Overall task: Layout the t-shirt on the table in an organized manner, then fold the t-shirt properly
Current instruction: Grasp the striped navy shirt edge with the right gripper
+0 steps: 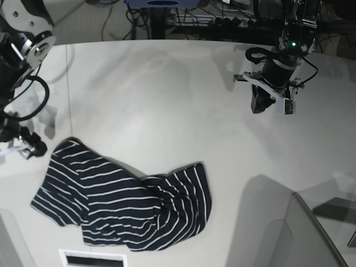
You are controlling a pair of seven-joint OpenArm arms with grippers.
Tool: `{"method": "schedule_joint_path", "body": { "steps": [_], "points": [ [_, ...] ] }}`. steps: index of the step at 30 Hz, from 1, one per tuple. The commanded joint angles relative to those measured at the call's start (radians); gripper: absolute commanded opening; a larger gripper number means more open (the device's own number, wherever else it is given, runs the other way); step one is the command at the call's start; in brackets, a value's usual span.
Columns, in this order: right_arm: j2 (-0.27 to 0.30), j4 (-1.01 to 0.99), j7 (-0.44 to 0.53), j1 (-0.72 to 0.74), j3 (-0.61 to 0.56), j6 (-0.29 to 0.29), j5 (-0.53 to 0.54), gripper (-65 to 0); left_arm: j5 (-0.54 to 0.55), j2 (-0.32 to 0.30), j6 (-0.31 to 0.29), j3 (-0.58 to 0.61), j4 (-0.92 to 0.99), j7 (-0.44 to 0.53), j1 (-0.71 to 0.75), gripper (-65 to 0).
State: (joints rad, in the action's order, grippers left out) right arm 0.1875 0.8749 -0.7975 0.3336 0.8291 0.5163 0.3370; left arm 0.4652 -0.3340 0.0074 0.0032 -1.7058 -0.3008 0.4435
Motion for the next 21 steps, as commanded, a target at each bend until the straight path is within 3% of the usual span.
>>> {"method": "schedule_joint_path", "body": {
  "steps": [1, 10, 14, 16, 18, 20, 21],
  "points": [
    [0.023, -0.032, 0.048, 0.034, -0.003, 0.008, 0.015, -14.7, 0.002, -0.007, -0.002, -0.006, 0.002, 0.021, -0.007, -65.0],
    [0.045, -0.326, 0.212, 0.138, -0.006, 0.008, 0.014, -14.9, 0.004, 0.009, -0.002, -0.007, 0.065, 0.019, -0.022, -65.0],
    [0.042, -0.385, 0.269, 0.16, -0.096, 0.008, 0.014, -14.9, 0.004, 0.016, -0.002, -0.007, 0.065, 0.019, -0.024, -65.0],
    [0.042, -0.403, 0.298, 0.167, -0.138, 0.006, 0.014, -15.5, 0.004, 0.023, -0.002, -0.006, 0.065, 0.019, -0.024, -56.9],
    [0.04, -0.418, 0.313, 0.167, -0.15, 0.006, 0.017, -23.3, 0.004, 0.032, -0.002, -0.006, 0.065, 0.018, -0.024, -54.0],
    [0.04, -0.42, 0.315, 0.167, -0.15, 0.006, 0.017, -38.7, 0.004, 0.034, -0.002, -0.002, 0.065, 0.018, -0.024, -54.3],
    [0.04, -0.42, 0.313, 0.166, -0.15, 0.006, 0.017, -50.1, 0.004, 0.034, -0.002, 0.004, 0.065, 0.016, -0.024, -54.3]
  ]
}}
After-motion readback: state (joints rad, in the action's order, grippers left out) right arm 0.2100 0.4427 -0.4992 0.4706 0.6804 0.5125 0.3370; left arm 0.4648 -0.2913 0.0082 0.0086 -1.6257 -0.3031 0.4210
